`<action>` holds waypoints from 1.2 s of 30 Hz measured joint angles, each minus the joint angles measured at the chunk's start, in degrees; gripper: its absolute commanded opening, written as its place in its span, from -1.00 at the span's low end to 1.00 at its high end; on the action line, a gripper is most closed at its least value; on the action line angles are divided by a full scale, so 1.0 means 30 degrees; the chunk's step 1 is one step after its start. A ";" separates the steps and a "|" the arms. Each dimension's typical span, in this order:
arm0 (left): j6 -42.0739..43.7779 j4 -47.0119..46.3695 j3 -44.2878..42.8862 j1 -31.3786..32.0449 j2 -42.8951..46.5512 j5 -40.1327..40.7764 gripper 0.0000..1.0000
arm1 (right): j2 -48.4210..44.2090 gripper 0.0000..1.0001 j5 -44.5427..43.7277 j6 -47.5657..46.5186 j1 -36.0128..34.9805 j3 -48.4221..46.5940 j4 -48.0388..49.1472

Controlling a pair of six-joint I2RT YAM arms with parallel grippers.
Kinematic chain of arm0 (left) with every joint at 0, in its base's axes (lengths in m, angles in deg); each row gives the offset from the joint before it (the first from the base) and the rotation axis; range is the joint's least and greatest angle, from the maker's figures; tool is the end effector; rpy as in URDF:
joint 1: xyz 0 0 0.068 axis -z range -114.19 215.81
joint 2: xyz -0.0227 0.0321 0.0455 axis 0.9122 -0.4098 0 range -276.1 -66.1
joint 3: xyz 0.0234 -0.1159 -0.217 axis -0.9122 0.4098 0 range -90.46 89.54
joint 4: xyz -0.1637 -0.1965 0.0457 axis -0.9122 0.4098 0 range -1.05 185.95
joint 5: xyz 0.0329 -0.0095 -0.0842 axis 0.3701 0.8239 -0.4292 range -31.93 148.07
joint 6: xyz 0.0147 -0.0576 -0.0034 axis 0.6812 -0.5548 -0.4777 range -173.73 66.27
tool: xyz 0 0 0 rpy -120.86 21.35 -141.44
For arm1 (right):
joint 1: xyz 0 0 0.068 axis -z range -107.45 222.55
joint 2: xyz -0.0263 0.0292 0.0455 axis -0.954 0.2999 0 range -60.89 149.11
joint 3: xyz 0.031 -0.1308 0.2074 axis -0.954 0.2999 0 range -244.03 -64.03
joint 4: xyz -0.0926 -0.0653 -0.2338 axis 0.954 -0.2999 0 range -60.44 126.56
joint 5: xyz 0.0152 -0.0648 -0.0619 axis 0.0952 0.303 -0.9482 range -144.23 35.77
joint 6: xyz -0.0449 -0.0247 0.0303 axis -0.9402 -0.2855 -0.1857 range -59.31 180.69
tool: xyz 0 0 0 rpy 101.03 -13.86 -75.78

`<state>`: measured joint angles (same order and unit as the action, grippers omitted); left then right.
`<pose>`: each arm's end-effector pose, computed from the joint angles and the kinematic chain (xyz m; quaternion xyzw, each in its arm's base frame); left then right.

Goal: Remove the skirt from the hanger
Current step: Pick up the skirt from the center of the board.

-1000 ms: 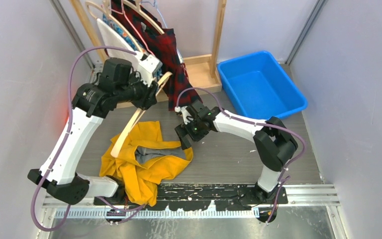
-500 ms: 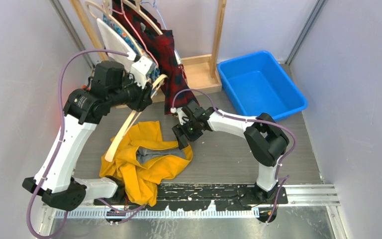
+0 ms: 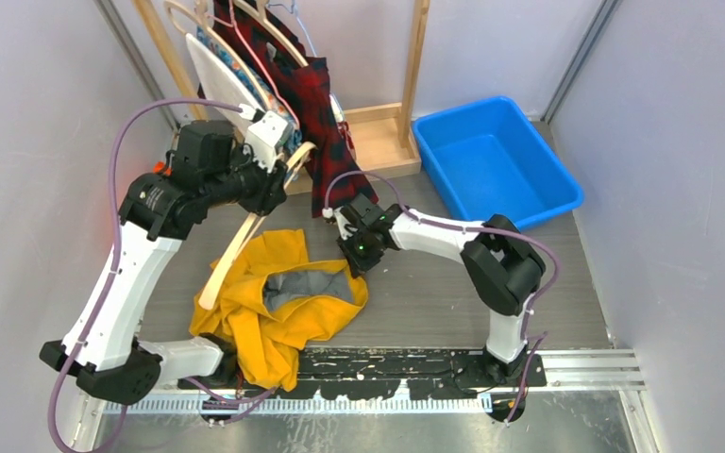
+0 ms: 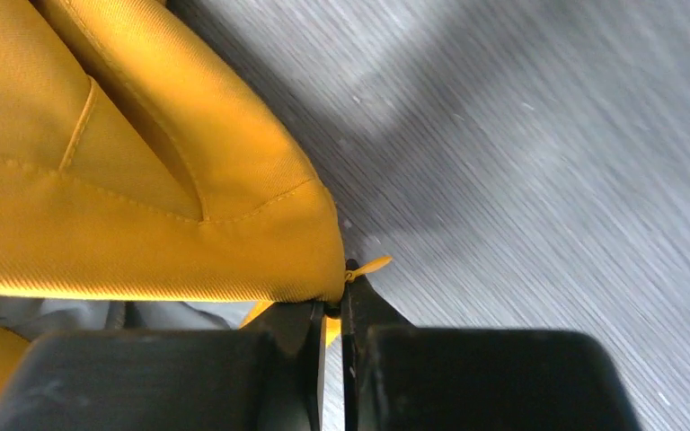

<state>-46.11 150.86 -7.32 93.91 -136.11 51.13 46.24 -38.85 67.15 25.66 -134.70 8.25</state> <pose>0.1957 -0.1106 0.4325 0.2982 0.8344 -0.1347 0.4435 0.2449 0.2784 0.1391 -0.3616 0.8974 0.2138 0.1348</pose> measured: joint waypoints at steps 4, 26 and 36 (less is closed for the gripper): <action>-0.0066 -0.0153 0.0313 0.0000 0.0211 -0.0015 -1.00 | -0.2404 -0.98 -0.3177 -0.0051 0.0109 -0.0029 -0.1574; -0.0393 -0.1858 0.2149 0.0000 0.1683 0.0663 -1.00 | -0.2900 -0.98 -1.8156 -0.7074 0.6892 -1.6094 0.5559; -0.0408 -0.1996 0.2769 0.0000 0.2193 0.1275 -1.00 | 0.0466 -0.98 -1.8986 -1.0040 0.9712 -2.3970 0.9063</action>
<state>-47.34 144.87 0.99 93.91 -129.54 54.95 47.64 -95.81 37.03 54.79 -206.61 35.44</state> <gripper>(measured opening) 0.416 0.105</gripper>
